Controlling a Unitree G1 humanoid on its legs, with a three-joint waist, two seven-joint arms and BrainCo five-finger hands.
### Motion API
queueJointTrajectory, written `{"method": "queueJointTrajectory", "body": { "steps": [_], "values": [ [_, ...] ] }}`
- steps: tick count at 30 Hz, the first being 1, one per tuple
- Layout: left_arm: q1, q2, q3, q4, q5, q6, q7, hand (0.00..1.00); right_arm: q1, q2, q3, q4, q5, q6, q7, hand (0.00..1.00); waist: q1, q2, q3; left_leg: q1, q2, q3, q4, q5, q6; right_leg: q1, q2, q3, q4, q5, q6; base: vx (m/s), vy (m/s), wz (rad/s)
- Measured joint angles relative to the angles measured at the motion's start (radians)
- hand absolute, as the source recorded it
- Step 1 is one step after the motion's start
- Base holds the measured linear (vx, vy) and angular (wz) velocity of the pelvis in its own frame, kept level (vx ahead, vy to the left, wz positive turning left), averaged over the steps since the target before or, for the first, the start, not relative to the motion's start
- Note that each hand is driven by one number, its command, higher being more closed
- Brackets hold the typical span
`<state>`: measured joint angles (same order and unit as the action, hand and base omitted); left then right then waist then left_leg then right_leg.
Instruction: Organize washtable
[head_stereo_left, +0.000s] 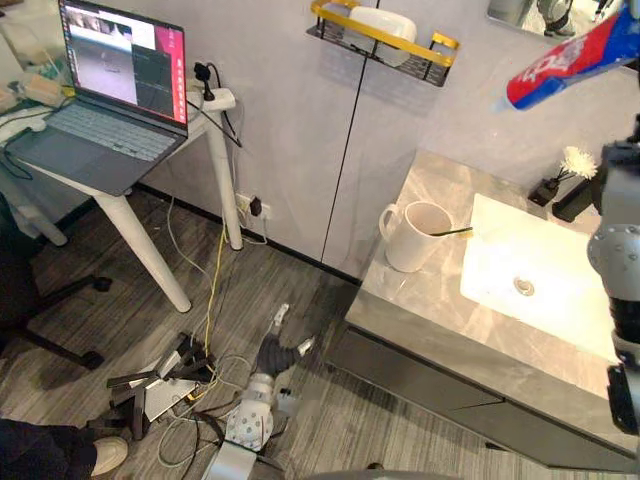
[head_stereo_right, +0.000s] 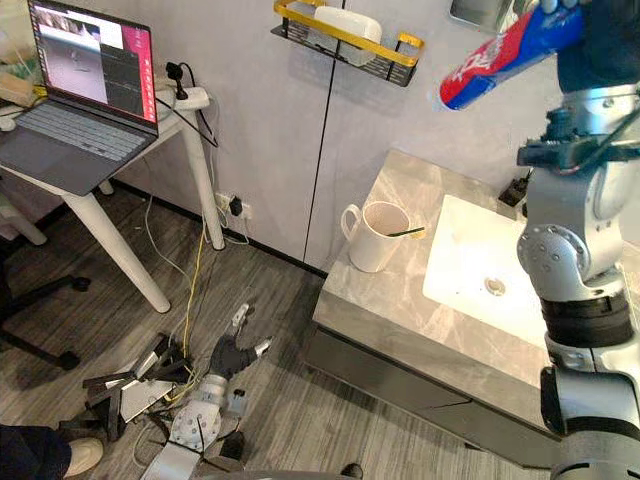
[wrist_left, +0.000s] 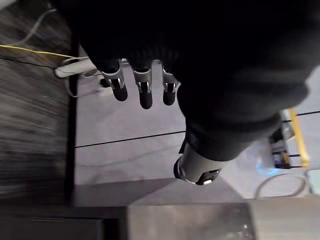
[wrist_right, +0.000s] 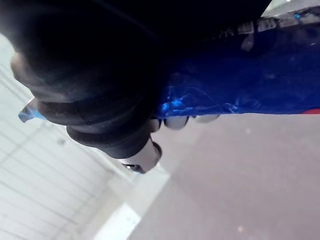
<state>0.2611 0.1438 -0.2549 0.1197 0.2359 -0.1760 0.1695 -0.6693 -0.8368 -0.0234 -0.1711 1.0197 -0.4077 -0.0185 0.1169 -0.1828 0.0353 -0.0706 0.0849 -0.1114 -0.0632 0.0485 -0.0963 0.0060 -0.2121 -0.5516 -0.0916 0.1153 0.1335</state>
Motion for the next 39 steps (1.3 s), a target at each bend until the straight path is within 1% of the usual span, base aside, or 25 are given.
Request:
{"method": "queueJointTrajectory", "body": {
  "steps": [1, 2, 4, 9, 10, 12, 15, 20, 23, 25, 28, 30, 34, 37, 39],
  "values": [
    [0.001, -0.001, 0.015, 0.051, 0.013, 0.006, -0.02, 0.0, 0.023, -0.005, -0.022, -0.002, 0.001, 0.0, 0.004, 1.0, -0.005, -0.003, 0.001, -0.004, 0.0, 0.0, -0.002, 0.0, 0.0, -0.005, 0.0, 0.0, 0.001, -0.001, 0.001, 0.03, -0.01, 0.0],
    [0.001, -0.001, 0.019, 0.065, 0.013, 0.008, -0.023, 0.0, 0.028, -0.005, -0.026, -0.002, 0.001, 0.0, 0.004, 1.0, -0.007, -0.004, 0.001, -0.005, 0.0, 0.0, -0.002, 0.0, 0.0, -0.007, 0.0, 0.001, 0.001, -0.001, 0.0, 0.0, 0.0, 0.0],
    [0.004, -0.001, 0.038, 0.132, 0.013, 0.016, -0.04, 0.0, 0.058, -0.003, -0.036, -0.011, 0.004, 0.001, 0.005, 1.0, -0.021, -0.008, 0.004, -0.012, 0.0, 0.0, -0.002, 0.0, 0.0, -0.014, 0.0, 0.001, 0.002, -0.002, 0.0, 0.0, 0.0, 0.0],
    [-0.004, -0.007, 0.086, 0.271, 0.011, 0.038, -0.061, 0.0, 0.121, 0.01, -0.037, -0.053, 0.012, 0.002, 0.007, 1.0, -0.023, -0.02, 0.013, -0.03, 0.002, 0.007, 0.001, -0.001, 0.0, -0.039, 0.0, 0.007, 0.008, -0.003, -0.002, 0.0, -0.008, -0.04],
    [-0.005, -0.012, 0.114, 0.327, 0.01, 0.052, -0.061, 0.0, 0.151, 0.024, -0.036, -0.065, 0.013, 0.012, 0.02, 1.0, -0.023, -0.03, 0.016, -0.038, 0.002, 0.007, 0.003, -0.001, 0.0, -0.046, 0.0, 0.007, 0.01, -0.003, -0.002, 0.0, 0.0, 0.0],
    [-0.004, -0.014, 0.141, 0.369, 0.008, 0.064, -0.061, 0.0, 0.177, 0.049, -0.033, -0.082, 0.013, 0.027, 0.023, 1.0, -0.022, -0.04, 0.022, -0.04, 0.002, 0.006, 0.003, -0.001, 0.0, -0.047, 0.0, 0.006, 0.01, -0.004, -0.003, 0.0, 0.0, 0.0],
    [-0.016, -0.02, 0.182, 0.407, -0.01, 0.071, -0.059, 0.0, 0.192, 0.057, -0.025, -0.09, 0.012, 0.042, 0.025, 1.0, -0.021, -0.049, 0.025, -0.064, 0.002, 0.004, 0.007, 0.0, 0.0, -0.071, -0.002, 0.004, 0.017, -0.004, -0.003, 0.0, -0.003, 0.01],
    [-0.066, -0.019, 0.227, 0.503, -0.027, 0.071, -0.056, 0.0, 0.194, 0.069, 0.011, -0.088, 0.012, 0.045, 0.024, 1.0, -0.023, -0.056, 0.03, -0.076, 0.002, -0.002, 0.01, 0.0, 0.0, -0.082, -0.001, 0.004, 0.02, -0.004, -0.003, 0.0, 0.0, 0.0],
    [-0.087, -0.01, 0.247, 0.54, -0.029, 0.07, -0.056, 0.0, 0.196, 0.086, 0.014, -0.088, 0.012, 0.045, 0.024, 1.0, -0.023, -0.067, 0.035, -0.088, 0.002, -0.007, 0.013, 0.0, 0.0, -0.092, -0.001, 0.003, 0.021, -0.004, -0.003, 0.0, -0.004, 0.01],
    [-0.089, 0.001, 0.273, 0.544, -0.03, 0.07, -0.054, 0.0, 0.202, 0.086, 0.016, -0.088, 0.012, 0.045, 0.024, 1.0, -0.025, -0.082, 0.044, -0.104, 0.001, -0.016, 0.02, 0.0, 0.0, -0.102, -0.001, -0.002, 0.023, -0.004, -0.003, -0.01, -0.012, 0.07],
    [-0.089, 0.016, 0.298, 0.561, -0.038, 0.07, -0.049, 0.0, 0.218, 0.085, 0.016, -0.088, 0.012, 0.045, 0.025, 1.0, -0.025, -0.091, 0.048, -0.114, 0.0, -0.025, 0.024, 0.0, 0.0, -0.102, -0.001, -0.014, 0.023, -0.004, -0.003, 0.0, -0.008, 0.11],
    [-0.089, 0.017, 0.306, 0.563, -0.047, 0.069, -0.035, 0.0, 0.231, 0.085, 0.016, -0.088, 0.012, 0.045, 0.026, 1.0, -0.024, -0.095, 0.05, -0.118, -0.001, -0.028, 0.027, 0.0, 0.0, -0.102, -0.001, -0.018, 0.023, -0.004, -0.003, -0.01, -0.004, 0.07],
    [-0.091, 0.017, 0.307, 0.563, -0.047, 0.067, -0.034, 0.0, 0.246, 0.085, 0.016, -0.088, 0.012, 0.045, 0.043, 1.0, -0.025, -0.096, 0.054, -0.131, 0.0, -0.03, 0.032, 0.0, 0.0, -0.117, -0.002, -0.018, 0.031, -0.005, -0.005, -0.01, -0.003, -0.01],
    [-0.101, 0.018, 0.307, 0.565, -0.047, 0.067, -0.034, 0.0, 0.249, 0.083, 0.016, -0.089, 0.012, 0.046, 0.043, 1.0, -0.025, -0.096, 0.071, -0.135, 0.0, -0.036, 0.035, 0.0, 0.0, -0.119, -0.002, -0.018, 0.034, -0.007, -0.008, -0.01, -0.001, 0.01],
    [-0.107, 0.018, 0.307, 0.57, -0.047, 0.068, -0.034, 0.0, 0.255, 0.082, 0.016, -0.089, 0.012, 0.048, 0.044, 1.0, -0.025, -0.096, 0.071, -0.143, 0.0, -0.04, 0.035, 0.0, 0.0, -0.125, -0.002, -0.021, 0.035, -0.007, -0.008, -0.01, -0.001, 0.05]
  ]
}}
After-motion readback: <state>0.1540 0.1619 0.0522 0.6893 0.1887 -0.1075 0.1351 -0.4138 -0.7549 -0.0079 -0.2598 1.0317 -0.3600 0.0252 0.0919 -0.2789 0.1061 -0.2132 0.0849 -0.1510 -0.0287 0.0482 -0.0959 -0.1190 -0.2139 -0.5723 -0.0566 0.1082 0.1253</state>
